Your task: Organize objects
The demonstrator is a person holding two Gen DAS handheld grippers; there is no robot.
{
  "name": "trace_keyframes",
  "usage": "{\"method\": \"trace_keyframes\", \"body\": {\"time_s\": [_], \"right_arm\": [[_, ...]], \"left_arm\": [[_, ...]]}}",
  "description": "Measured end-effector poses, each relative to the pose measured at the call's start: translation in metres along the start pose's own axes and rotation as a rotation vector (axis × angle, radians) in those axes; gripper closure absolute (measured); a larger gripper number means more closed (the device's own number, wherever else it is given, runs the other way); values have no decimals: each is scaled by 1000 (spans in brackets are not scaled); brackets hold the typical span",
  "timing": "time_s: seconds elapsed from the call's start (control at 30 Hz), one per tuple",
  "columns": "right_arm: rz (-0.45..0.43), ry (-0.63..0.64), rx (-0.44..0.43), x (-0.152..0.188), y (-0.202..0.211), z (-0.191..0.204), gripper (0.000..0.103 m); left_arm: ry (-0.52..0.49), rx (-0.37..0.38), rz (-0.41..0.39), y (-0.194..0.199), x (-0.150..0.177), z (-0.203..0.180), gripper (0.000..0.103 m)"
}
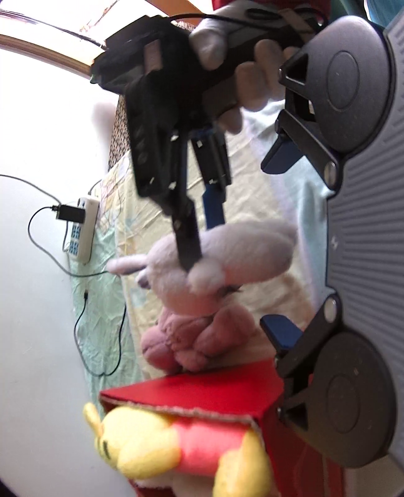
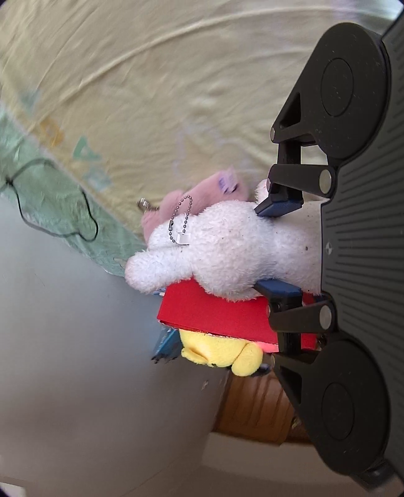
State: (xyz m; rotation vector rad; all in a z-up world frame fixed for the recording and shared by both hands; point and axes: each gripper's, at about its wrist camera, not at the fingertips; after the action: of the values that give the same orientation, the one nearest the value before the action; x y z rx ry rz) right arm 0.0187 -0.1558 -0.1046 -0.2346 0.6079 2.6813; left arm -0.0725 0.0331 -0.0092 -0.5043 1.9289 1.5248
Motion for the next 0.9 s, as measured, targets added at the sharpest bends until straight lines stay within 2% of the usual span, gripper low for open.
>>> {"method": "trace_keyframes", "body": {"time_s": [0.2,0.3,0.5,0.7,0.83,0.9], "right_arm": [[-23,-41,59,12,23,-22,54],[-69,-56,77,12,36,-28,47],[-146,-46,144,1,57,-36,47],[-203,-97,82,-4,75,-44,46],[-180,-84,120,-5,74,-47,46],[-169,-88,113,-3,69,-49,45]], "left_arm": [[31,91,29,-9,-1,-4,7],[56,127,44,-21,-4,-4,7],[73,168,64,-45,-15,-11,7],[143,239,110,-71,-23,-8,12],[179,264,144,-86,-22,-9,13],[186,273,160,-93,-21,-11,15]]}}
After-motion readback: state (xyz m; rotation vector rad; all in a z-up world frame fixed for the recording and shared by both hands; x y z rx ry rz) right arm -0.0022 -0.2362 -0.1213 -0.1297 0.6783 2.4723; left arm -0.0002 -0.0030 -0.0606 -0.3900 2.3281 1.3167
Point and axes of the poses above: each gripper's, at about its wrist camera, not at the fingertips, and y roughly against the way its jaws point, z to its left, x to its underside, and after that the axes turned 4 degrees about -z, right-handed
